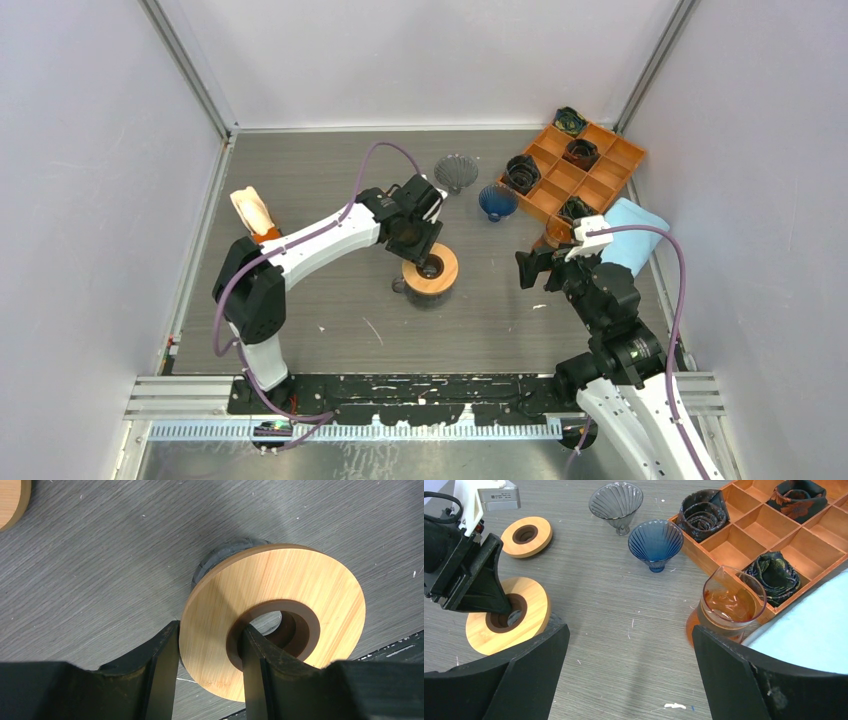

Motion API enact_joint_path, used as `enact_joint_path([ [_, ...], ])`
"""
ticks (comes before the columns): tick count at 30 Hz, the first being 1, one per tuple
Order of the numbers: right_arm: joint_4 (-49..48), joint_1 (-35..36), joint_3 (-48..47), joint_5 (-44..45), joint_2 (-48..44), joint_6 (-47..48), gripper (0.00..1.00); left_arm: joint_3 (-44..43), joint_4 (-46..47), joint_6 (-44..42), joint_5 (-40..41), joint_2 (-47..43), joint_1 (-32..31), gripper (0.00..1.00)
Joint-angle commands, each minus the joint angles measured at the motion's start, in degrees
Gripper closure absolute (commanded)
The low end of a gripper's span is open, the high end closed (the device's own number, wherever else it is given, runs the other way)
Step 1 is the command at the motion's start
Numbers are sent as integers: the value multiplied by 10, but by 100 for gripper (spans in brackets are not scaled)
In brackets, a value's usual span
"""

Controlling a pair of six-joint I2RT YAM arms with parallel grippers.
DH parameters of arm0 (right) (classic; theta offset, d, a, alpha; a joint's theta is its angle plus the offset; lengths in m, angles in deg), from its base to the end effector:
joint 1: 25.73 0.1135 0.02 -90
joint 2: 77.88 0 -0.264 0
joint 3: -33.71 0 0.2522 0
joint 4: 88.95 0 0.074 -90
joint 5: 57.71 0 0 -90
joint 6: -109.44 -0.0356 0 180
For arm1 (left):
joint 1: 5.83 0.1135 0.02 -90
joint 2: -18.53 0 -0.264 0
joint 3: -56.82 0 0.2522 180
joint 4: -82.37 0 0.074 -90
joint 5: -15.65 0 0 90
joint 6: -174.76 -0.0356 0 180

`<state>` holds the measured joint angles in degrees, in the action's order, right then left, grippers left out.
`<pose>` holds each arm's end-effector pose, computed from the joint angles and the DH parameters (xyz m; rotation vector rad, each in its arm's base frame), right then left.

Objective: Place the coffee filter in the dripper

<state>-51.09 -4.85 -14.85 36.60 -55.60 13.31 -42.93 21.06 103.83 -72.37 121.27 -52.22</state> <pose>0.1029 0.0364 0.3033 -0.1743 1.7719 0.2740 0.2613 -0.2726 0.2591 0.6344 2.6559 -0.2971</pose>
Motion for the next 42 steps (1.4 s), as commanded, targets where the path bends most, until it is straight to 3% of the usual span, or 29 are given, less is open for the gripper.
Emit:
enact_joint_path([
  [1,-23,3,-19,-9,1,6,0,-23,5,-3,6,-4,-1,71],
  [13,11,2,-106,-21,80,4,0,-5,47,13,9,-38,-2,47],
  [22,-8,3,-172,-21,170,5,0,-3,39,7,13,-68,-1,36],
  [36,-49,-3,-325,-51,468,-20,0,118,65,39,12,-254,62,15],
  [42,-74,-30,-406,-80,599,-43,5,167,58,54,11,-331,92,6],
])
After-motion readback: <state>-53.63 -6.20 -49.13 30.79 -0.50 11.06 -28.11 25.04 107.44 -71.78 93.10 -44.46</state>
